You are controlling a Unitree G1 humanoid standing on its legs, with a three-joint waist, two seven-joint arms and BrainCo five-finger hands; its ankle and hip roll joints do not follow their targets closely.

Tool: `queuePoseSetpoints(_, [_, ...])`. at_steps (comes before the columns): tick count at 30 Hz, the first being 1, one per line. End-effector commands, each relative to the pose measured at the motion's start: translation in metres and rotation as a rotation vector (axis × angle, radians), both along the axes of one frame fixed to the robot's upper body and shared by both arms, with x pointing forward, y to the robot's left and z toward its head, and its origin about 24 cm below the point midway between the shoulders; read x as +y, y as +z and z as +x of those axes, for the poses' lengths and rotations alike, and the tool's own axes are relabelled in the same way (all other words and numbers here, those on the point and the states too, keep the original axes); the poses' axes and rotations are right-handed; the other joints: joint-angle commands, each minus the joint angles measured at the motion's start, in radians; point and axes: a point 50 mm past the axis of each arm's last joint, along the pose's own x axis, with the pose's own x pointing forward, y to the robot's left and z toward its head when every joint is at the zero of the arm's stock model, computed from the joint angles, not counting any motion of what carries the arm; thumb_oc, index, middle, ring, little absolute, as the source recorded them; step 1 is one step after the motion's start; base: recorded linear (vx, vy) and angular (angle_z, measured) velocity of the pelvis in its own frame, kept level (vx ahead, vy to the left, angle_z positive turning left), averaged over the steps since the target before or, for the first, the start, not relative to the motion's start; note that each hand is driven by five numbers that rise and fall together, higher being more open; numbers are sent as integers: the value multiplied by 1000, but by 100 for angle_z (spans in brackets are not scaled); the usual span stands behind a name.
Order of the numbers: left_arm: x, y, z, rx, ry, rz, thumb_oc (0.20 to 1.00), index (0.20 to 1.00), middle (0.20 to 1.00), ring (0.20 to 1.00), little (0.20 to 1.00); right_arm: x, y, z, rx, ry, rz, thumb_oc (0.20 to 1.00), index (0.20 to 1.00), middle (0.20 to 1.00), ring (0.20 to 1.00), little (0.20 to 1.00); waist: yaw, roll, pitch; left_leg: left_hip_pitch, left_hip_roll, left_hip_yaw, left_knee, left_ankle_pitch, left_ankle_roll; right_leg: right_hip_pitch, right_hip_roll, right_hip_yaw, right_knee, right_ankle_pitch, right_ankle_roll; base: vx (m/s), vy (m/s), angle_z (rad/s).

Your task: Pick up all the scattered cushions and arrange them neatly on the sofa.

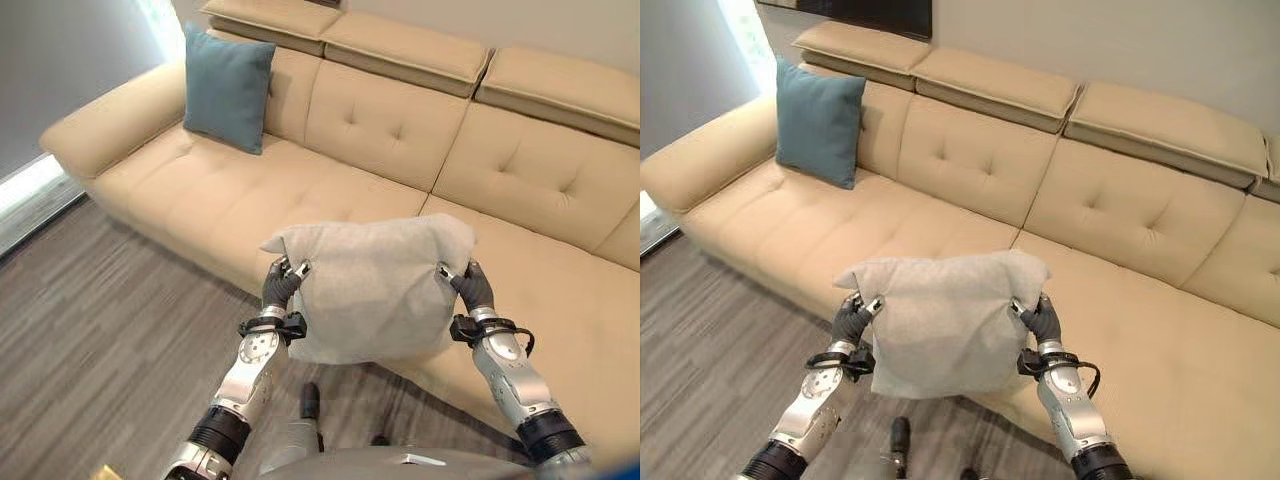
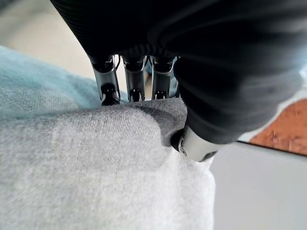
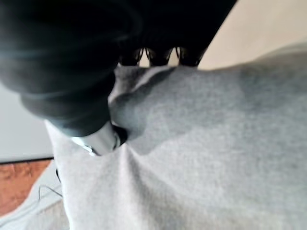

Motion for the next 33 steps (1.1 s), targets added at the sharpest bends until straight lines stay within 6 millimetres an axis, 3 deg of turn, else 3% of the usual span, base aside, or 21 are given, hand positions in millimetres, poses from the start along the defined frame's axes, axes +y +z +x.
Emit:
queuePoseSetpoints(1, [-16, 50, 16, -256, -93, -19, 200, 200, 200, 200, 200, 27, 50, 22, -262, 117, 45, 200, 200, 200, 200, 200, 48, -11, -57, -17, 26, -17, 126, -164, -53, -125, -57, 12, 178, 123, 94, 48, 160, -38])
queuePoseSetpoints(3, [-14, 51, 17, -261, -87, -20, 200, 200, 200, 200, 200, 30, 52, 24, -272, 127, 43, 200, 200, 200, 200, 200, 51, -5, -50, -18, 25, -8, 129, -169, -43, -163, -65, 15, 241, 142, 109, 18, 133, -30])
queuePoseSetpoints(4, [-10, 53, 18, -271, -68, -17, 200, 200, 200, 200, 200, 35, 53, 25, -276, 138, 55, 200, 200, 200, 200, 200, 53, 14, -33, 1, 28, 15, 129, -182, -33, -229, -90, -34, 325, 171, 125, 73, 150, -22])
queuePoseSetpoints(6, [-7, 52, 17, -273, -56, -23, 200, 200, 200, 200, 200, 37, 51, 25, -269, 151, 54, 200, 200, 200, 200, 200, 49, 22, -30, 40, 22, 29, 114, -198, -30, -250, -108, -95, 288, 158, 111, 161, 113, -38])
queuePoseSetpoints(8, [-6, 51, 15, -272, -50, -31, 200, 200, 200, 200, 200, 37, 52, 25, -269, 163, 50, 200, 200, 200, 200, 200, 38, 28, -23, 82, 18, 40, 91, -213, -32, -292, -97, -155, 203, 152, 94, 238, -2, -48])
queuePoseSetpoints(9, [-4, 51, 16, -272, -38, -32, 200, 200, 200, 200, 200, 36, 53, 25, -273, 163, 44, 200, 200, 200, 200, 200, 29, 23, -16, 108, 13, 48, 84, -229, -34, -332, -101, -203, 145, 183, 93, 252, -45, -29])
queuePoseSetpoints(11, [-4, 50, 16, -271, -45, -29, 200, 200, 200, 200, 200, 33, 51, 24, -266, 157, 33, 200, 200, 200, 200, 200, 21, 18, -15, 122, 9, 43, 89, -243, -40, -317, -104, -224, 94, 187, 99, 181, -87, -30])
queuePoseSetpoints(15, [-7, 44, 11, -249, -56, -44, 200, 200, 200, 200, 200, 27, 46, 19, -250, 143, 29, 200, 200, 200, 200, 200, 19, 9, -31, 137, 14, 35, 137, -276, -66, -246, -79, -219, 36, 187, 78, 185, -134, 6])
queuePoseSetpoints(16, [-8, 41, 10, -236, -62, -51, 200, 200, 200, 200, 200, 24, 44, 16, -241, 137, 32, 200, 200, 200, 200, 200, 15, 5, -36, 126, 29, 31, 203, -278, -92, -203, -62, -221, 8, 176, 61, 198, -220, 12])
queuePoseSetpoints(19, [-11, 41, 12, -232, -65, -68, 200, 200, 200, 200, 200, 17, 47, 15, -253, 127, 11, 200, 200, 200, 200, 200, 14, -13, -19, 10, 60, 15, 438, -203, -137, -162, -53, -224, -25, 170, 28, 83, -191, 26])
queuePoseSetpoints(21, [-12, 40, 12, -226, -59, -80, 200, 200, 200, 200, 200, 14, 45, 14, -243, 119, 6, 200, 200, 200, 200, 200, 22, -16, -9, -35, 76, -3, 518, -184, -138, -127, -34, -216, -47, 149, 6, 121, -99, -13])
queuePoseSetpoints(25, [-13, 38, 12, -212, -60, -80, 200, 200, 200, 200, 200, 8, 45, 14, -239, 98, -13, 200, 200, 200, 200, 200, 31, -26, -13, -64, 69, -60, 349, -217, -125, -102, -31, -179, -52, 123, 17, 179, 42, -29])
queuePoseSetpoints(26, [-12, 39, 13, -213, -56, -68, 200, 200, 200, 200, 200, 5, 42, 15, -227, 77, -17, 200, 200, 200, 200, 200, 41, -15, -9, -90, 70, -126, 248, -161, -146, -87, -20, -150, -46, 103, 24, 215, 169, -37])
queuePoseSetpoints(27, [-13, 40, 12, -220, -57, -80, 200, 200, 200, 200, 200, 4, 42, 15, -223, 76, -18, 200, 200, 200, 200, 200, 42, -9, -9, -84, 66, -144, 235, -161, -148, -89, -22, -139, -33, 97, 22, 162, 147, -24])
queuePoseSetpoints(32, [-13, 40, 11, -221, -67, -71, 200, 200, 200, 200, 200, 6, 43, 13, -229, 87, -16, 200, 200, 200, 200, 200, 36, 9, -26, -19, 56, -144, 159, -166, -136, -87, -36, -118, -10, 97, 37, 139, 164, -37])
queuePoseSetpoints(33, [-10, 40, 10, -224, -81, -48, 200, 200, 200, 200, 200, 9, 44, 13, -237, 96, -8, 200, 200, 200, 200, 200, 39, 8, -31, 2, 41, -118, 159, -187, -115, -96, -59, -100, 12, 94, 50, 147, 228, -14])
